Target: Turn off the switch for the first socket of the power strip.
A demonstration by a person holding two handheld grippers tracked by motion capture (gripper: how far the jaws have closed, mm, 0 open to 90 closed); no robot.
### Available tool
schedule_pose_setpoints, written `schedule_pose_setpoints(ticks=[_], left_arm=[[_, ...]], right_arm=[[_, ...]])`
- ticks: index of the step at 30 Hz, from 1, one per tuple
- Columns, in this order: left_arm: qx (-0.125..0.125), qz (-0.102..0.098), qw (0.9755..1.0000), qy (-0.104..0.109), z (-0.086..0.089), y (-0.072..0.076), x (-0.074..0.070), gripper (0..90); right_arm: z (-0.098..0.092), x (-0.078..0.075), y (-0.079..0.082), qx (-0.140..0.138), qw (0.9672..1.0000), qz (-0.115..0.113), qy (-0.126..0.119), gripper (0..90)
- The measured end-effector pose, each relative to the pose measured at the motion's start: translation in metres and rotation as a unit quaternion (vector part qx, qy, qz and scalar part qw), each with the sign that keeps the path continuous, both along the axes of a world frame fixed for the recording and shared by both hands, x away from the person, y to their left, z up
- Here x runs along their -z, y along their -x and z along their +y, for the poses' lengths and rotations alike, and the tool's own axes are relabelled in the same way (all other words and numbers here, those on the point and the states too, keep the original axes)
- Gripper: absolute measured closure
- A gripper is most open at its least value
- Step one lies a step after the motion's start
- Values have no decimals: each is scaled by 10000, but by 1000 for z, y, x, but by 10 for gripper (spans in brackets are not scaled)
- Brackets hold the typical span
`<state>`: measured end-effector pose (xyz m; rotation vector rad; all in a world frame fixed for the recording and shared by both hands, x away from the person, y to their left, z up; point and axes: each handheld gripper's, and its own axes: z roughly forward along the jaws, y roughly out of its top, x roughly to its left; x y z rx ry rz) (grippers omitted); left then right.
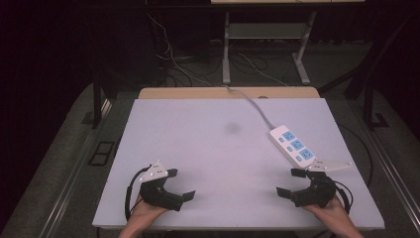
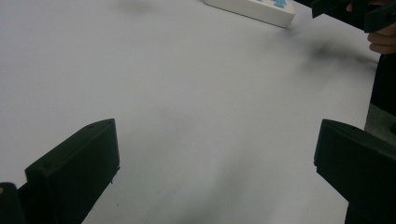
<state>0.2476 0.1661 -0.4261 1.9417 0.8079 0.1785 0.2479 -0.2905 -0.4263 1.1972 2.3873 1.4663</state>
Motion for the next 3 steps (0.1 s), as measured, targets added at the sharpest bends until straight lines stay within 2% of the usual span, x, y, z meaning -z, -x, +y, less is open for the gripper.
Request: schedule_pose_setpoints(ticks=[3], left_arm=[[2,2,10000,-6,0,0,0,0]], right_arm=[[0,3,1,-1,10000,-4,38,4]])
